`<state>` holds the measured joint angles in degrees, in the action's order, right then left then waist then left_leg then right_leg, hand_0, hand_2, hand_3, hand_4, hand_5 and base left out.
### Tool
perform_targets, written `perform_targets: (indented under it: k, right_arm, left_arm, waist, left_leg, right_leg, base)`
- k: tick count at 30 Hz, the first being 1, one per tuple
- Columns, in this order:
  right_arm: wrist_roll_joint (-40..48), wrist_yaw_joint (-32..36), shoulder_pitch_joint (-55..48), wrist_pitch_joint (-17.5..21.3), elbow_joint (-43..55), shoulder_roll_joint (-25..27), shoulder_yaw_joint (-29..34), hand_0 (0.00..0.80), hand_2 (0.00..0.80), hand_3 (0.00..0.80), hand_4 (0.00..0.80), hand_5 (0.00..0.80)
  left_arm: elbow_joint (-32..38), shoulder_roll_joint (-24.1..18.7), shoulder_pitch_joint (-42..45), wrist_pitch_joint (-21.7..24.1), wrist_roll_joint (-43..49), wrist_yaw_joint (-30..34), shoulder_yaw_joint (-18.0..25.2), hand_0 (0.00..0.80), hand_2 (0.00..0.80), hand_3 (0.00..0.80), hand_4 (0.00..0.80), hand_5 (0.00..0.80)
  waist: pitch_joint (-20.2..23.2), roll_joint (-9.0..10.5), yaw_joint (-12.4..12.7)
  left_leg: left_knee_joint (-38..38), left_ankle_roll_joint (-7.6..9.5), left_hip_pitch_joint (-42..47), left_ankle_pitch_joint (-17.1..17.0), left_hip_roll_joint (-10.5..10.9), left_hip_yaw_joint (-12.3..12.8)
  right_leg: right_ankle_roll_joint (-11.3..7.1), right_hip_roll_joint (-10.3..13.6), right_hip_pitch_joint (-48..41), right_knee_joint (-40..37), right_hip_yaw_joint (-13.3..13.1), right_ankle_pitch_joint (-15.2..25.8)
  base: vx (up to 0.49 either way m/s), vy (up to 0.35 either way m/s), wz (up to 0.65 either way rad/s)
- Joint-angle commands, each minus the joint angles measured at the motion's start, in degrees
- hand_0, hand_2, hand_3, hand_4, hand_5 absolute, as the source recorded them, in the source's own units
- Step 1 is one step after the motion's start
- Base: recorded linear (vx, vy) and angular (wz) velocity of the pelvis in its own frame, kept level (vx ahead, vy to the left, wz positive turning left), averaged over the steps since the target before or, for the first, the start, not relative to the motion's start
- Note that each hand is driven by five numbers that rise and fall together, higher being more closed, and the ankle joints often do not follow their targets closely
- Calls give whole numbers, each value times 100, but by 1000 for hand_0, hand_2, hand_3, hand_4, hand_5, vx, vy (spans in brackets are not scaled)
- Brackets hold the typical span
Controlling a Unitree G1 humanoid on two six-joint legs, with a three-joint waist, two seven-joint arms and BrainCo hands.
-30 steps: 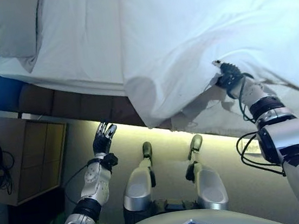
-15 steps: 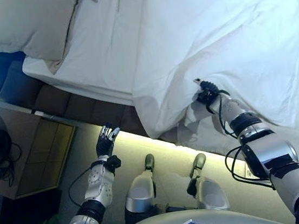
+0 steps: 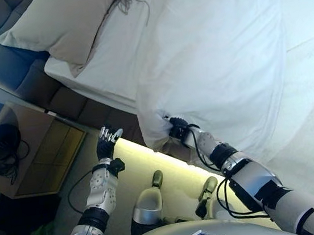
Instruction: Make the bed neatly
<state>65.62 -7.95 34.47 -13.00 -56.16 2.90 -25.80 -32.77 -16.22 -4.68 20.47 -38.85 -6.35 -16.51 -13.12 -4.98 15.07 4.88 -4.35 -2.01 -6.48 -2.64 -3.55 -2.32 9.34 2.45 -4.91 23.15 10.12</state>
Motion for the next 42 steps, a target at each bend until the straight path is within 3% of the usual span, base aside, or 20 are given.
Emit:
perform_targets:
  k: [1,14,16,18,24,28,36,42]
  right_arm:
    - [-264,700,9,-621,489,-1033,-553,800,800,800,800,800]
    - [-166,1117,-447,-1102,376,-1480,-1214,800,800,800,800,800]
    - [202,1008,-412,-1031,498,-1541,-1361,800,800,800,800,800]
    - [-55,1266,-347,-1227,391,-1614,-1269,800,800,800,800,800]
    - [328,1053,-125,-773,303,-1476,-1051,800,800,800,800,800]
    - [413,972,321,-722,232,-1316,-650,800,800,800,800,800]
    - [535,1158,877,-812,217,-1308,-516,800,800,800,800,800]
    - [775,1436,1214,-982,447,-1511,-730,800,800,800,800,800]
  left_arm:
    - [-3,-230,-196,173,428,-131,-5,0,0,0,0,0]
    - [196,-342,-48,119,763,222,117,0,0,0,0,0]
    - [204,-238,-42,208,775,280,104,0,0,0,0,0]
    - [163,-182,-59,242,849,146,132,0,0,0,0,0]
    - [597,-559,81,382,514,443,349,0,0,0,0,0]
    - [809,-730,316,227,669,523,644,0,0,0,0,0]
    - [372,-838,992,117,1025,856,970,0,0,0,0,0]
    - [-230,-698,1367,336,1066,1032,1041,0,0,0,0,0]
  waist:
    - [197,246,391]
    - [231,248,591]
    - [189,303,590]
    - [227,300,577]
    - [205,244,807]
    - [242,288,1003]
    - [346,312,1345]
    - [401,334,1446]
  left_leg:
    - [-108,382,45,101,334,0]
    - [-1,372,-66,13,342,-156]
    - [-72,392,-40,84,315,-123]
    - [-14,369,-43,24,333,-168]
    - [10,353,-114,10,372,-385]
    - [9,339,-166,-8,421,-534]
    - [-11,329,-75,6,481,-791]
    - [-28,321,-36,-31,489,-832]
  right_leg:
    - [-473,714,-444,208,-156,86]
    - [-555,747,-413,182,-47,138]
    - [-600,748,-413,205,-112,87]
    - [-548,735,-429,161,-72,132]
    - [-554,742,-488,129,59,91]
    - [-547,767,-546,80,185,135]
    - [-532,802,-717,144,367,99]
    - [-547,843,-776,220,426,72]
  base:
    - [18,24,6]
    - [-27,22,6]
    - [0,0,0]
    - [9,57,2]
    - [-10,20,2]
    - [11,-26,25]
    - [56,4,25]
    - [60,24,5]
